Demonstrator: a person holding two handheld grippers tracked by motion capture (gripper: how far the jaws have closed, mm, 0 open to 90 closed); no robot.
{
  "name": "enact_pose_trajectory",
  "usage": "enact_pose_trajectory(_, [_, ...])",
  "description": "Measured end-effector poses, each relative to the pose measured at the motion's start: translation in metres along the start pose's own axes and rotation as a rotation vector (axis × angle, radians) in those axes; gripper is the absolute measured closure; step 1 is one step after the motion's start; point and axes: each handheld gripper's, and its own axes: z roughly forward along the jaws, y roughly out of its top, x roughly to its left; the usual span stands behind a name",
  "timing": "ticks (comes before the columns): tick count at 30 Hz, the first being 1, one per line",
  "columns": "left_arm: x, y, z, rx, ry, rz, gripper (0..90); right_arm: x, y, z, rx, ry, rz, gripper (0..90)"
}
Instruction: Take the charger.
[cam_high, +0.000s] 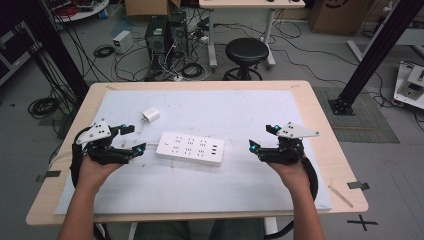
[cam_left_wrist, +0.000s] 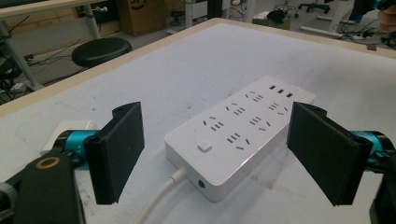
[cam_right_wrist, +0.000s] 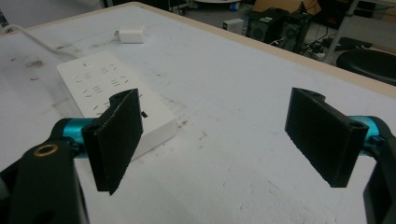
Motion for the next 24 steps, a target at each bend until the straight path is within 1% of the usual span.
enact_pose_trajectory(3, [0.0, 0.001, 0.0, 0.001, 0.006, 0.005, 19.1, 0.001, 0.001, -0.001, 0.004, 0.0, -0.002, 19.3])
enact_pose_trajectory(5, [0.003, 0.002, 0.002, -0.002, 0.023, -0.006, 19.1, 0.001, 0.003, -0.001, 0.002, 0.005, 0.001, 19.3])
enact_pose_trajectory(6, [0.008, 0.003, 0.005, 0.013, 0.037, -0.012, 19.1, 0.001, 0.004, -0.001, 0.002, 0.007, -0.002, 19.3])
enact_pose_trajectory(8, [0.012, 0.005, 0.008, 0.007, 0.058, -0.012, 19.1, 0.002, 0.004, -0.001, 0.009, 0.008, -0.004, 19.3])
enact_pose_trajectory(9, [0.015, 0.006, 0.011, 0.009, 0.065, -0.013, 19.1, 0.002, 0.003, 0.0, 0.01, 0.008, -0.005, 19.3])
enact_pose_trajectory(10, [0.015, 0.006, 0.011, 0.009, 0.065, -0.013, 19.1, 0.002, 0.003, 0.0, 0.01, 0.008, -0.005, 19.3])
enact_pose_trajectory(11, [0.022, 0.011, 0.017, 0.016, 0.073, -0.016, 19.1, 0.002, 0.003, 0.0, 0.014, 0.009, -0.011, 19.3])
enact_pose_trajectory(12, [0.026, 0.013, 0.02, 0.017, 0.08, -0.019, 19.1, 0.002, 0.003, 0.0, 0.015, 0.009, -0.014, 19.3])
enact_pose_trajectory(13, [0.026, 0.013, 0.02, 0.017, 0.08, -0.019, 19.1, 0.002, 0.003, 0.0, 0.015, 0.009, -0.014, 19.3])
enact_pose_trajectory(14, [0.032, 0.017, 0.025, 0.029, 0.079, -0.029, 19.1, 0.002, 0.003, 0.0, 0.013, 0.005, -0.016, 19.3])
enact_pose_trajectory(16, [0.041, 0.022, 0.032, 0.049, 0.085, -0.033, 19.1, 0.003, 0.002, 0.0, 0.011, 0.001, -0.017, 19.3])
enact_pose_trajectory(17, [0.053, 0.027, 0.04, 0.069, 0.093, -0.036, 19.1, 0.003, 0.002, 0.0, 0.013, 0.002, -0.016, 19.3])
enact_pose_trajectory(18, [0.057, 0.029, 0.045, 0.074, 0.109, -0.033, 19.1, 0.002, 0.002, 0.001, 0.015, 0.001, -0.018, 19.3])
enact_pose_trajectory(20, [0.068, 0.031, 0.054, 0.093, 0.116, -0.048, 19.1, 0.003, 0.002, 0.001, 0.024, -0.001, -0.018, 19.3])
enact_pose_trajectory(21, [0.072, 0.032, 0.058, 0.107, 0.125, -0.042, 19.1, 0.003, 0.002, 0.001, 0.025, -0.004, -0.02, 19.3])
enact_pose_trajectory(22, [0.077, 0.032, 0.063, 0.111, 0.124, -0.046, 19.1, 0.003, 0.001, 0.001, 0.024, -0.003, -0.018, 19.3])
enact_pose_trajectory(23, [0.082, 0.032, 0.069, 0.124, 0.125, -0.058, 19.1, 0.003, 0.001, 0.002, 0.026, -0.001, -0.018, 19.3])
enact_pose_trajectory(24, [0.087, 0.032, 0.074, 0.145, 0.13, -0.055, 19.1, 0.003, 0.0, 0.002, 0.028, -0.004, -0.02, 19.3])
